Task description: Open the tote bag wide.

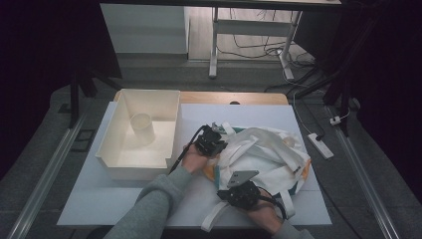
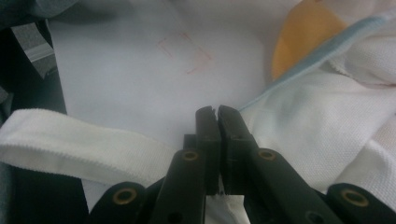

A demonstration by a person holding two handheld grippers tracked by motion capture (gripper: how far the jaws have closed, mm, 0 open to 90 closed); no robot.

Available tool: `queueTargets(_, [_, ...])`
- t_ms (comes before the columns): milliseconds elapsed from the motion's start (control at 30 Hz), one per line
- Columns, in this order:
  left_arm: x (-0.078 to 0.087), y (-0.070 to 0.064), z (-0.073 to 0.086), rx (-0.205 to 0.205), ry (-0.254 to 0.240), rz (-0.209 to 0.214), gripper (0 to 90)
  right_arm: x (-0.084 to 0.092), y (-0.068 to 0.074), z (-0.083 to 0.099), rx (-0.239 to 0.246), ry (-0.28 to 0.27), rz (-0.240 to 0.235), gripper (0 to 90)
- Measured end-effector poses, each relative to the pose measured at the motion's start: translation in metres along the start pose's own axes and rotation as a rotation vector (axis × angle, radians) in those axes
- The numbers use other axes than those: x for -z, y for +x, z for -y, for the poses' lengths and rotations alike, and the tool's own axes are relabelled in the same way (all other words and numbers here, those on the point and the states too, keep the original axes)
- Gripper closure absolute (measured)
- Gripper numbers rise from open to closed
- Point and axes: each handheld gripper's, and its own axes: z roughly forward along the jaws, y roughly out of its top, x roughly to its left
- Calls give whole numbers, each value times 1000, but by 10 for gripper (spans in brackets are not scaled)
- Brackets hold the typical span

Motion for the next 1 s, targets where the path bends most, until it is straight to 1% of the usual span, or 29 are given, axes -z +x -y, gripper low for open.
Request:
queueTargets(67, [3,-1,0,0,-16,14,764,2,0,0,-7,-8,-3,858])
queueTargets(100, [5,-2,1,0,-21,19,750,3,0,-1,-6,-14,-4,847])
queueTargets(167, [8,-3,2,-2,-34,27,696,7,0,-1,-9,-34,-7,795])
queueTargets(200, [10,-3,3,-2,-39,29,662,10,1,-1,-7,-46,-2,785])
queueTargets(267, [13,-3,4,-1,-48,38,628,14,1,-2,-2,-67,0,748])
queueTargets(333, [17,-4,5,2,-59,45,578,18,0,-3,-2,-88,5,678])
queueTargets(400, [21,-5,6,-7,-61,45,493,22,-1,-4,-1,-107,12,600])
queueTargets(500, [30,-9,8,-23,-67,47,458,31,-3,-5,-7,-141,37,508])
queueTargets(533, [33,-10,8,-31,-65,51,445,34,-5,-5,-16,-157,37,492])
queueTargets(633, [40,-12,10,-33,-78,69,423,45,-11,-5,-47,-193,43,462])
queueTargets(700, [44,-12,11,-23,-88,80,413,51,-15,-4,-66,-212,53,457])
queueTargets(833, [51,-11,14,-9,-85,111,390,62,-24,-1,-88,-235,91,452])
queueTargets(900, [55,-13,17,0,-86,137,372,68,-29,1,-102,-247,107,452])
queueTargets(967, [60,-19,18,-9,-82,164,369,74,-33,3,-111,-253,135,452])
queueTargets(1000, [62,-22,18,-19,-85,165,367,77,-36,4,-124,-260,134,452])
